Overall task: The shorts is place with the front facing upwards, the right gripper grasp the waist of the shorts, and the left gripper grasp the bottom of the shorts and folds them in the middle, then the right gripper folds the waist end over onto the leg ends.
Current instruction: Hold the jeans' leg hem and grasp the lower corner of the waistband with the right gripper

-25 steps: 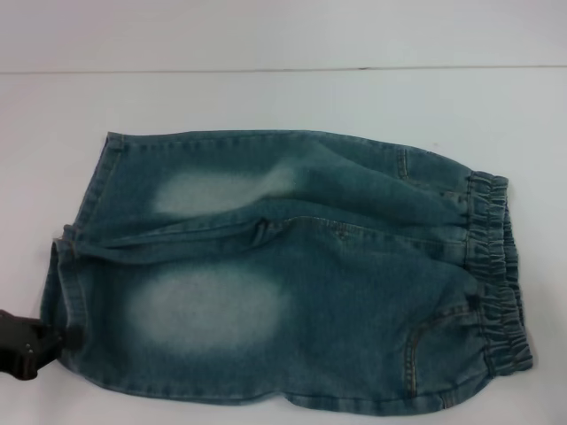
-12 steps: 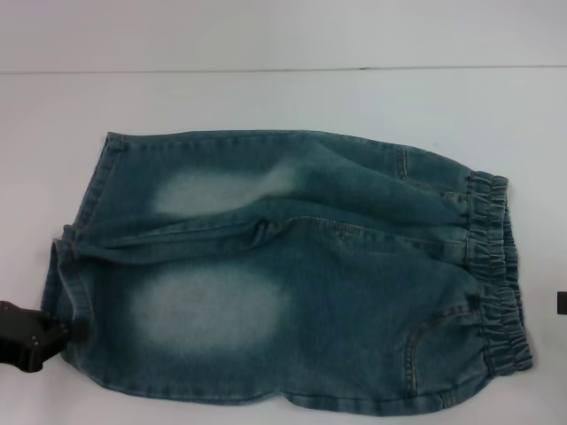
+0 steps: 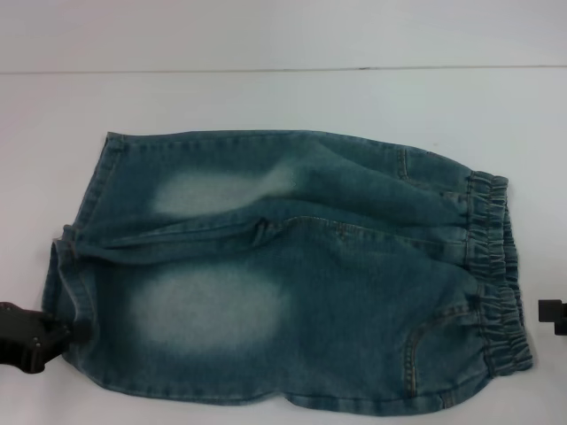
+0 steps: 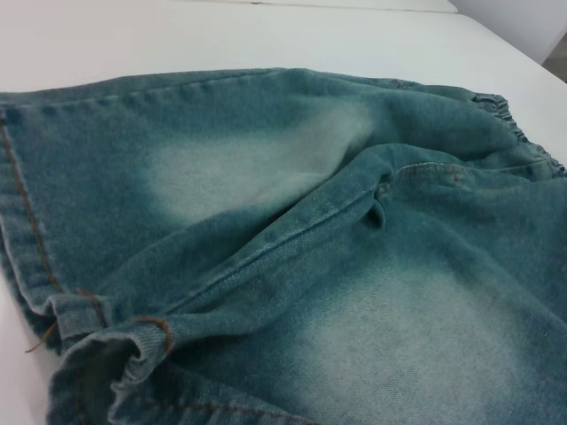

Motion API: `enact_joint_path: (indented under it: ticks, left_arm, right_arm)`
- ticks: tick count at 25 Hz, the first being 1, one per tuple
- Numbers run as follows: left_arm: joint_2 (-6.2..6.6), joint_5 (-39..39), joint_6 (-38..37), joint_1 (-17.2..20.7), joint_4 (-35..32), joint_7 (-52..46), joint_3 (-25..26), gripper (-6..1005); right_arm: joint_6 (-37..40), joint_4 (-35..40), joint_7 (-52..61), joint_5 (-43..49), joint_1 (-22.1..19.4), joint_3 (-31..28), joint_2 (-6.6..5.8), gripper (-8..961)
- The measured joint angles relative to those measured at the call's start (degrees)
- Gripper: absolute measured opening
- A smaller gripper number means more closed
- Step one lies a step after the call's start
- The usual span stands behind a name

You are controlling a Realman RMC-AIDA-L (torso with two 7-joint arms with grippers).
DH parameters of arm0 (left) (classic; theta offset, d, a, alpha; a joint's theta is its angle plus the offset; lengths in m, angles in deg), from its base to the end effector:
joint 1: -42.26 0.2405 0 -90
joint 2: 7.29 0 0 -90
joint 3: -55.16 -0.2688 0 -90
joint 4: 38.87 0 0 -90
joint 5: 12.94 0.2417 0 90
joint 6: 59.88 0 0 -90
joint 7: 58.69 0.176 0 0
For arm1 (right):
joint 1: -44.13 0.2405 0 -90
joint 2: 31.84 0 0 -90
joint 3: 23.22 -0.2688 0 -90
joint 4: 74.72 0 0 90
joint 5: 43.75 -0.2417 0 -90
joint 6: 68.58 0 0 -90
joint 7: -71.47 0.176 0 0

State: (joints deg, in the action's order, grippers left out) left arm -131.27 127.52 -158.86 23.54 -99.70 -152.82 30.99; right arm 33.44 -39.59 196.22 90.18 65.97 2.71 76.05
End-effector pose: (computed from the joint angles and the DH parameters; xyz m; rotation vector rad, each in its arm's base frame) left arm -0.3714 0.2851 0.0210 -2.5560 -1.1272 -0.2669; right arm 0.3913 0.2865 0.0511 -2.2499 1.9970 0.5194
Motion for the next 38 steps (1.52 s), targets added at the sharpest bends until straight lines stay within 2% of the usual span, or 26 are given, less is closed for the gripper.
enact_joint_path:
  ticks: [11,26,38]
  left_arm:
    - [-0.03,0.2,0.0,0.0,0.1,0.1,0.0,-1]
    - [-0.03,0.0,-0.1,0.0,0.1,0.1,-0.1,-1]
    - [-0.03,0.1,-0.2,-0.5,0.3,0.1,-0.1,-1]
  right_arm:
    - [-2.9,-0.3,1.4,0.0,1.0,3.9,1.06,941]
    - [-5.5,-2.2,1.3,0.7,2.1,5.8,1.94,941]
    - [-5.7,-2.6,0.9,0.7,3.0,6.3,3.34,940]
